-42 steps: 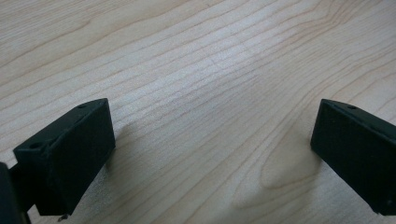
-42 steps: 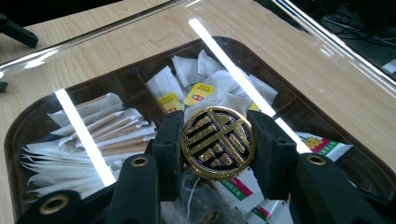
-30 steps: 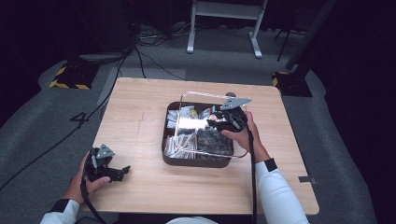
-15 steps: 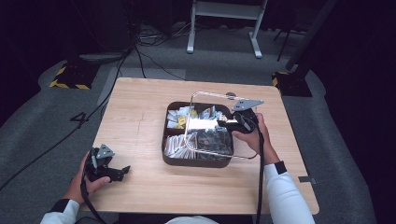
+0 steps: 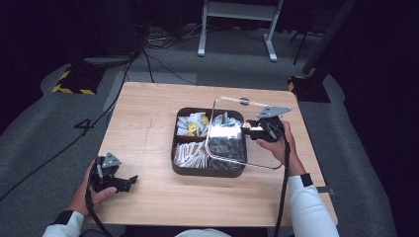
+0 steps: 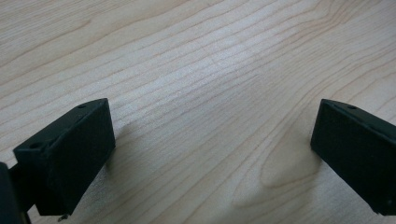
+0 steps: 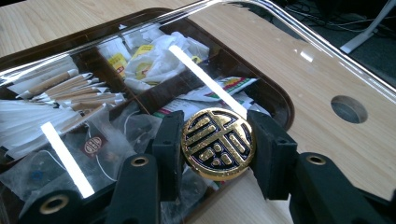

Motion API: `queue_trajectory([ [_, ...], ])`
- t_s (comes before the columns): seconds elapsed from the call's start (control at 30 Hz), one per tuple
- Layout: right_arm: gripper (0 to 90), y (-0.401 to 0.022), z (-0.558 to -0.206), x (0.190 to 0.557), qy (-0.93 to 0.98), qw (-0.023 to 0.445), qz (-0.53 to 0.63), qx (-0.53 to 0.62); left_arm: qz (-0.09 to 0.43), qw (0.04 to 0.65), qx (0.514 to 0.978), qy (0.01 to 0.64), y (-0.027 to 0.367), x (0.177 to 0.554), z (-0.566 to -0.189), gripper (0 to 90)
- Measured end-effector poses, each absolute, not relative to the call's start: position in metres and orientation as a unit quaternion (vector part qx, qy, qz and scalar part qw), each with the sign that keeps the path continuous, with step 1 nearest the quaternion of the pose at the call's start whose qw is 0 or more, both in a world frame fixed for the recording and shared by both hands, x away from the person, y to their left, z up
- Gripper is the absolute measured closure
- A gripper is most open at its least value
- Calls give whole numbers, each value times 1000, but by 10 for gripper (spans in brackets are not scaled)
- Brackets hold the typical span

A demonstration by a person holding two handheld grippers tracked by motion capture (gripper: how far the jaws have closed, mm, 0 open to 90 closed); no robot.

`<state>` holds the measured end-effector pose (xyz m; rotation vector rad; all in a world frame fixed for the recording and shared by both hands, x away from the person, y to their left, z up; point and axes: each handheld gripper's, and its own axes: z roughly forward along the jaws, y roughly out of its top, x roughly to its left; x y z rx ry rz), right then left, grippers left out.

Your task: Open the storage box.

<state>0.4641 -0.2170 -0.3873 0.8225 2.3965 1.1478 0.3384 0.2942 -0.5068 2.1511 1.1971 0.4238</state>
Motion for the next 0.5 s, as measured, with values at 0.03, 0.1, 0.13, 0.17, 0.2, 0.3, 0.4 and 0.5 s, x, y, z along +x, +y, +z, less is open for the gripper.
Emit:
queue_trajectory([
  [0.03,591,-218,-387,464,847,180,406,292,161,316,817,454,294,338,-507,0],
  [0.1,591,-223,-387,464,847,181,405,295,161,316,817,455,294,338,-507,0],
  [0.13,591,-225,-387,463,846,181,404,296,161,316,817,454,294,338,-507,0],
  [0.17,591,-227,-387,463,846,182,403,297,161,316,817,454,294,338,-507,0],
  [0.2,591,-229,-387,462,846,183,403,297,161,316,817,455,294,338,-507,0],
  [0.3,591,-235,-387,461,845,186,403,299,161,316,817,454,294,338,-507,0],
  [0.4,591,-240,-387,460,844,186,404,300,161,316,817,454,294,338,-507,0],
  [0.5,591,-246,-387,460,843,188,403,303,161,316,817,454,294,338,-507,0],
])
